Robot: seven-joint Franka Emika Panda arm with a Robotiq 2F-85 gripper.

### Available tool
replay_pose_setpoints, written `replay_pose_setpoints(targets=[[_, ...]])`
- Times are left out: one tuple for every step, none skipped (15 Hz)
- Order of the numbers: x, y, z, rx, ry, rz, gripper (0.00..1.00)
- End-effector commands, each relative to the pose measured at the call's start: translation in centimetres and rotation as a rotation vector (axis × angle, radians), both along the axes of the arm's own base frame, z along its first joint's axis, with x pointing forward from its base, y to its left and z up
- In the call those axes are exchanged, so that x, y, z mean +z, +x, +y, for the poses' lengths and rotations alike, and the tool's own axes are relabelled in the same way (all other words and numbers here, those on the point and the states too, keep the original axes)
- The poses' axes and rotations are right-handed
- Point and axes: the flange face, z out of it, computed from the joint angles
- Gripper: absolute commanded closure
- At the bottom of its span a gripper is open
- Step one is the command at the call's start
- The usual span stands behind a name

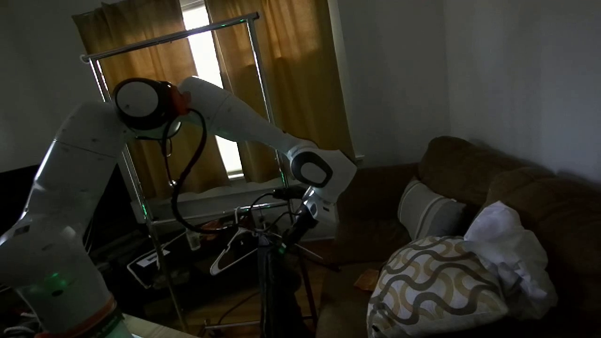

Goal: Hang the black coat hanger on the bottom railing

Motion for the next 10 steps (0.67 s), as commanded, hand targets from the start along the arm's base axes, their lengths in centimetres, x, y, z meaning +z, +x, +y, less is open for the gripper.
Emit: replay_pose_setpoints(targets=[[2.8,0.7,2.6,-0.034,0.113,-0.092,0.98],[3.5,0.9,3.4,-0.035,0.132,-0.105,0.98],[4.1,1.2,3.9,-0.011,0.116,-0.124,0.98],[4.8,1.5,4.4,0.004,0.109,-0.133,0.98],[5.3,1.9,4.9,0.036,0.081,-0.147,0.98],[6.2,2.3,5.7,0.064,0.067,-0.16,0.98],[7.0,2.6,6.7,0.086,0.064,-0.164,0.98],[7.5,3.0,7.4,0.097,0.078,-0.164,0.98],[8.1,3.4,8.3,0.099,0.097,-0.15,0.98],[7.9,3.8,8.9,0.105,0.083,-0.147,0.98]])
